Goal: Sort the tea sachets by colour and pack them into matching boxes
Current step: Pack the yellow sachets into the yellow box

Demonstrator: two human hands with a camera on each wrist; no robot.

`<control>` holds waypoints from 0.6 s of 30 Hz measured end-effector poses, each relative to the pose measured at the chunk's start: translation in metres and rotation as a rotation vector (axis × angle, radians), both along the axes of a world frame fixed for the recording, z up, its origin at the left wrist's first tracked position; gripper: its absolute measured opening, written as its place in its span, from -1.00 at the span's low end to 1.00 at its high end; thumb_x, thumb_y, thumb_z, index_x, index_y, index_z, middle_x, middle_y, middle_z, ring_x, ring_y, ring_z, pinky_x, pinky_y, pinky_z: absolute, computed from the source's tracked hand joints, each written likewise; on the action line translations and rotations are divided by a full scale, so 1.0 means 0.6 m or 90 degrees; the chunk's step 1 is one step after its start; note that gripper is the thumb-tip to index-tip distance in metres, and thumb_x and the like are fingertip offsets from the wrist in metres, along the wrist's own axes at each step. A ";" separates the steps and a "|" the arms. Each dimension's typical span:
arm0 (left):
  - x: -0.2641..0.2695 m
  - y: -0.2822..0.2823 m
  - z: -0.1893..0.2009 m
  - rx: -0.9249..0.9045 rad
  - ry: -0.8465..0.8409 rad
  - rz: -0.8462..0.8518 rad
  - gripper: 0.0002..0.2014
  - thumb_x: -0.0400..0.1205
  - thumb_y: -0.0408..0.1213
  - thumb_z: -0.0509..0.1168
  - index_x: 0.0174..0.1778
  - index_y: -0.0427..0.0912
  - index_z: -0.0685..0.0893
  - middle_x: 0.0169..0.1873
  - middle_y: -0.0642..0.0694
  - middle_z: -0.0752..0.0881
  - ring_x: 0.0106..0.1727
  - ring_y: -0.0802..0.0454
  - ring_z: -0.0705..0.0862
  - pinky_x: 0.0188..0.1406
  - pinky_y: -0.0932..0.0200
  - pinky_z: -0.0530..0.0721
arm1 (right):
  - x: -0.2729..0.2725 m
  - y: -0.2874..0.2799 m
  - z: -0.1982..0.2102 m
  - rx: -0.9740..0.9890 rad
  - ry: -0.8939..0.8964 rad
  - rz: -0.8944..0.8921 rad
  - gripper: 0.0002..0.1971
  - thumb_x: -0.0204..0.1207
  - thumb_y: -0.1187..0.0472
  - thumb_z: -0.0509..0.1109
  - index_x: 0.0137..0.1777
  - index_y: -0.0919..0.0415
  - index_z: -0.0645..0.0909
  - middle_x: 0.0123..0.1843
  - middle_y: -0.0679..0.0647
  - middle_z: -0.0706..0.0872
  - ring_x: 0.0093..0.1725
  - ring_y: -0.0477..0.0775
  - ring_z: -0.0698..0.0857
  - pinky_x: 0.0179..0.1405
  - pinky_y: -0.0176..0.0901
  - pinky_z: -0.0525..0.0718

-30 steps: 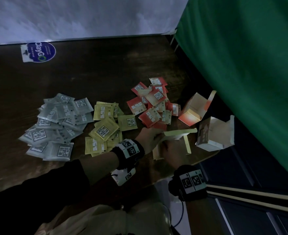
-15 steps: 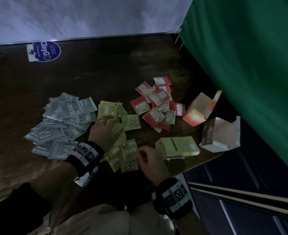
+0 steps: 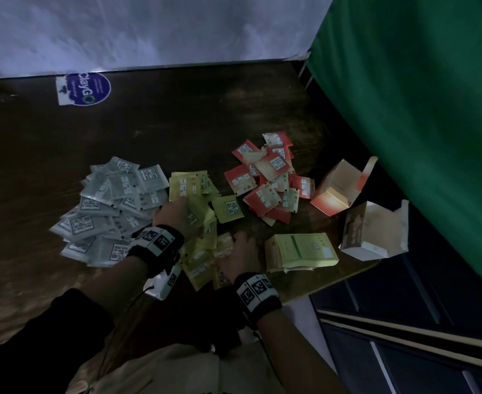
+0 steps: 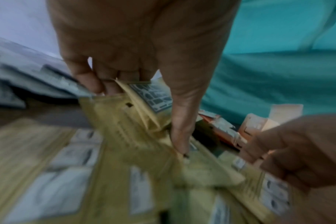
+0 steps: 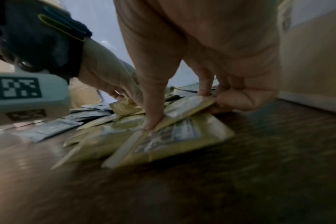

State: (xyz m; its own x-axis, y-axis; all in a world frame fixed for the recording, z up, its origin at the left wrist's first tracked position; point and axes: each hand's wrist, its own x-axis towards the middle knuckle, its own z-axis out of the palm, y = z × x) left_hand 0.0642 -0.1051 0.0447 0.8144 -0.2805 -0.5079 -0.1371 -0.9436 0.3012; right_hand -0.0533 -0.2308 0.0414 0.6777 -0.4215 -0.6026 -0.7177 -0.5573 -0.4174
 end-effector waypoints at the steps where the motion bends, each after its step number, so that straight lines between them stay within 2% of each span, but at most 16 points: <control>1: 0.001 0.002 0.007 -0.012 0.007 0.004 -0.27 0.35 0.10 0.51 0.36 -0.13 0.42 0.23 -0.19 0.64 0.25 -0.23 0.59 0.23 -0.11 0.56 | -0.002 -0.002 0.002 -0.003 0.003 0.007 -0.31 0.26 -0.04 0.64 0.27 0.14 0.35 0.33 0.18 0.40 0.33 0.28 0.47 0.17 0.10 0.58; 3: 0.001 0.008 0.023 -0.059 0.028 0.032 -0.27 0.35 0.04 0.54 0.38 -0.12 0.45 0.27 -0.18 0.62 0.25 -0.20 0.60 0.17 -0.06 0.62 | -0.004 -0.008 0.008 -0.019 -0.031 0.024 -0.34 0.30 -0.06 0.60 0.29 0.13 0.39 0.32 0.15 0.40 0.33 0.24 0.45 0.20 0.09 0.56; 6: -0.002 0.017 0.052 -0.158 0.062 0.107 -0.20 0.36 -0.04 0.58 0.46 -0.21 0.41 0.29 -0.18 0.58 0.27 -0.19 0.58 0.10 0.04 0.57 | 0.008 -0.016 0.025 0.026 -0.190 0.021 -0.56 0.54 -0.01 0.39 0.34 0.19 0.51 0.30 0.16 0.47 0.32 0.17 0.48 0.20 -0.02 0.51; 7: -0.003 0.020 0.061 -0.206 0.085 0.134 -0.23 0.34 -0.04 0.59 0.42 -0.21 0.44 0.21 -0.15 0.60 0.20 -0.16 0.61 0.04 0.08 0.57 | 0.016 -0.016 0.031 0.068 -0.227 0.010 -0.60 0.62 -0.01 0.31 0.35 0.21 0.53 0.30 0.17 0.52 0.30 0.16 0.53 0.21 -0.02 0.54; 9: -0.005 0.024 0.074 -0.317 0.127 0.183 -0.36 0.30 -0.01 0.60 0.22 -0.18 0.54 -0.01 -0.06 0.68 -0.02 -0.10 0.70 -0.16 0.09 0.64 | 0.032 -0.010 0.045 0.165 -0.250 -0.019 -0.60 0.70 -0.02 0.18 0.35 0.24 0.56 0.26 0.17 0.64 0.23 0.15 0.64 0.21 0.06 0.63; 11: -0.009 0.021 0.086 -0.379 0.145 0.197 -0.49 0.35 0.04 0.53 0.05 -0.19 0.57 -0.19 -0.07 0.69 -0.23 -0.04 0.71 -0.37 0.15 0.62 | 0.045 -0.005 0.059 0.230 -0.268 -0.039 -0.67 0.72 0.03 0.15 0.22 0.23 0.61 0.07 0.11 0.72 0.08 0.13 0.71 0.07 0.12 0.71; 12: -0.012 0.017 0.090 -0.379 0.138 0.188 -0.57 0.44 0.06 0.45 -0.03 -0.21 0.55 -0.27 -0.06 0.64 -0.32 -0.01 0.64 -0.43 0.19 0.53 | 0.050 -0.004 0.063 0.242 -0.282 -0.040 -0.71 0.72 0.06 0.15 0.14 0.22 0.62 -0.04 0.05 0.70 -0.01 0.08 0.71 -0.02 0.07 0.72; 14: -0.020 0.008 0.098 -0.351 0.109 0.172 -0.65 0.63 0.04 0.22 -0.20 -0.20 0.42 -0.38 -0.06 0.46 -0.43 0.03 0.41 -0.46 0.19 0.36 | 0.060 -0.001 0.069 0.247 -0.298 -0.042 -0.77 0.73 0.11 0.15 0.08 0.21 0.58 -0.15 -0.03 0.62 -0.12 -0.03 0.63 -0.10 -0.01 0.64; 15: -0.022 0.006 0.099 -0.353 0.099 0.171 -0.65 0.68 0.02 0.13 -0.22 -0.21 0.38 -0.39 -0.09 0.41 -0.43 0.02 0.35 -0.43 0.16 0.34 | 0.063 0.001 0.070 0.254 -0.295 -0.051 -0.77 0.73 0.11 0.14 0.09 0.23 0.55 -0.13 -0.01 0.61 -0.10 -0.01 0.63 -0.07 0.03 0.65; 17: -0.023 0.005 0.099 -0.384 0.116 0.172 -0.63 0.71 -0.01 0.09 -0.12 -0.31 0.44 -0.31 -0.28 0.48 -0.37 -0.06 0.41 -0.34 0.06 0.42 | 0.066 0.003 0.069 0.282 -0.272 -0.087 -0.76 0.72 0.08 0.14 0.16 0.23 0.52 0.02 0.13 0.67 0.01 0.16 0.69 0.01 0.23 0.72; 18: -0.023 0.007 0.099 -0.413 0.134 0.171 -0.61 0.70 -0.01 0.14 -0.01 -0.36 0.49 -0.19 -0.39 0.56 -0.30 -0.13 0.50 -0.26 -0.01 0.52 | 0.065 0.004 0.070 0.302 -0.261 -0.107 -0.76 0.73 0.09 0.14 0.21 0.20 0.52 0.09 0.18 0.68 0.04 0.23 0.70 -0.02 0.24 0.74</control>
State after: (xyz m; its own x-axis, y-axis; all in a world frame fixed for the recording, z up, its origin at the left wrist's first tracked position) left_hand 0.0506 -0.1007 0.1039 0.8011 -0.3825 -0.4604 0.1962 -0.5590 0.8056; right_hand -0.0142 -0.2287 0.0836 0.8401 -0.2941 -0.4558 -0.5094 -0.1388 -0.8493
